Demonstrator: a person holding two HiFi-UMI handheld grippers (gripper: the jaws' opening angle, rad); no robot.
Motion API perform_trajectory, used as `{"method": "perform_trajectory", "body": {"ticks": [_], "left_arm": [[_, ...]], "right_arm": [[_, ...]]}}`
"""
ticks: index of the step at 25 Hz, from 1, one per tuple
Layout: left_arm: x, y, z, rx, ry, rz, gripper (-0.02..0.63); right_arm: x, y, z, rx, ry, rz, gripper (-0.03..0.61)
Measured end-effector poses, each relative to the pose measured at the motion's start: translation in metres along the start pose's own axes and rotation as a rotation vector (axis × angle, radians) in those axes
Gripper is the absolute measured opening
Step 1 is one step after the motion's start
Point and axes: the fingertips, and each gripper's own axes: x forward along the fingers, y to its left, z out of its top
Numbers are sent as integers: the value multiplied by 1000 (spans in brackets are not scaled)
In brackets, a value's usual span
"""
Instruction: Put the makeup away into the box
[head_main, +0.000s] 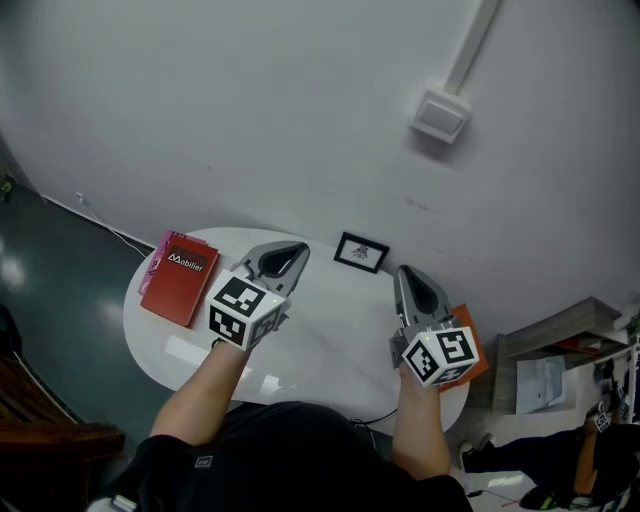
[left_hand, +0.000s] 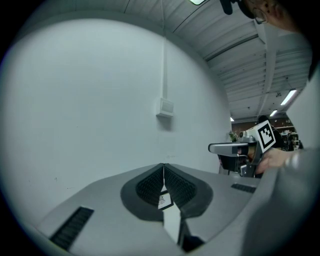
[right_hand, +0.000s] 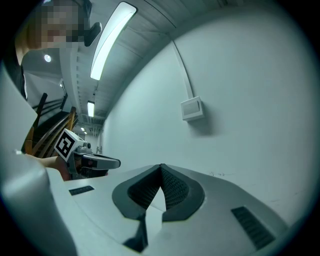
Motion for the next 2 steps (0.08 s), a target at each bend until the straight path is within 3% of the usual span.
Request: {"method": "perform_trajectory", "body": {"ticks": [2], "left_arm": [[3,-2,0,13,3,-4,15]], "right_arm": [[1,-2,2,0,-4,-5,34]]}}
